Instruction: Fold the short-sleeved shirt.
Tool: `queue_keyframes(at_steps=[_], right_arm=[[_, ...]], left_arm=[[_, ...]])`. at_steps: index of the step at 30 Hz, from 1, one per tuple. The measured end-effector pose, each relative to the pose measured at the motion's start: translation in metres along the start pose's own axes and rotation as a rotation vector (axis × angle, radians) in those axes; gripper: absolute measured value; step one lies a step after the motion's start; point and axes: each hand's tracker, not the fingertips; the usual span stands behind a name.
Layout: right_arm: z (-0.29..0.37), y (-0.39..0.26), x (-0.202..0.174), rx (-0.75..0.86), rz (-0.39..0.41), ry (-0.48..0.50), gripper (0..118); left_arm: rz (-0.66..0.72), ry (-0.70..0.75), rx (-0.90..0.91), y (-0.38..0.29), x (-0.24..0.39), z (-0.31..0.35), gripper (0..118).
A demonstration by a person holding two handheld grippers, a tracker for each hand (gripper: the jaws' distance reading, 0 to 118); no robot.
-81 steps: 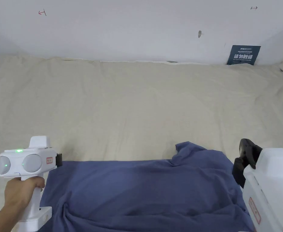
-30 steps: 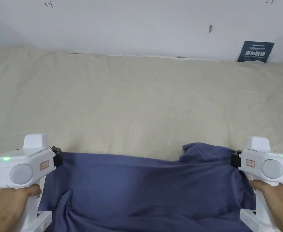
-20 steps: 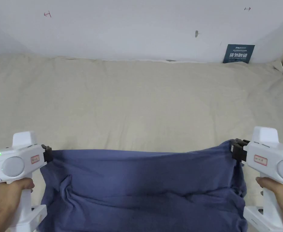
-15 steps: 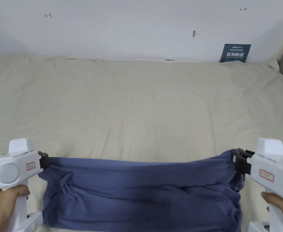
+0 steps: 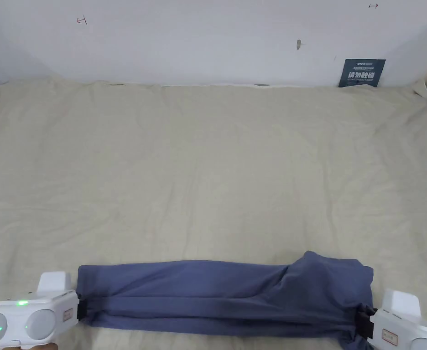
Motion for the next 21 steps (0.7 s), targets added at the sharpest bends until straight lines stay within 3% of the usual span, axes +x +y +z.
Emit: queue_keyframes(at_steps=[3, 5, 6, 7, 8, 9, 10, 18, 21], right_arm=[[-0.003, -0.002, 0.001, -0.01, -0.005, -0.015, 10], [0.005, 0.002, -0.003, 0.01, -0.001, -0.024, 41], [0.011, 0.006, -0.004, 0.023, -0.004, -0.023, 49], [0.02, 0.011, -0.008, 0.05, -0.004, -0.031, 49], [0.028, 0.016, -0.012, 0.087, -0.002, -0.047, 74], [0.037, 0.024, -0.015, 0.131, -0.001, -0.056, 94], [0.047, 0.032, -0.018, 0.184, -0.003, -0.045, 110], [0.135, 0.086, -0.073, 0.601, 0.059, -0.004, 110], [0.157, 0.092, -0.094, 0.712, 0.106, -0.012, 100]], left_arm=[[0.001, 0.012, -0.019, -0.004, 0.005, -0.003, 9], [0.011, 0.021, -0.018, 0.002, 0.006, 0.001, 49], [0.033, 0.022, -0.023, 0.006, 0.005, 0.003, 60], [0.065, 0.018, -0.013, 0.01, 0.005, 0.009, 60], [0.104, -0.002, 0.013, 0.014, 0.003, 0.016, 86], [0.14, -0.045, 0.058, 0.02, 0.002, 0.026, 106], [0.168, -0.081, 0.114, 0.027, 0.004, 0.042, 114], [0.123, -0.092, 0.544, 0.086, 0.043, 0.136, 112], [0.129, -0.064, 0.707, 0.093, 0.06, 0.163, 108]])
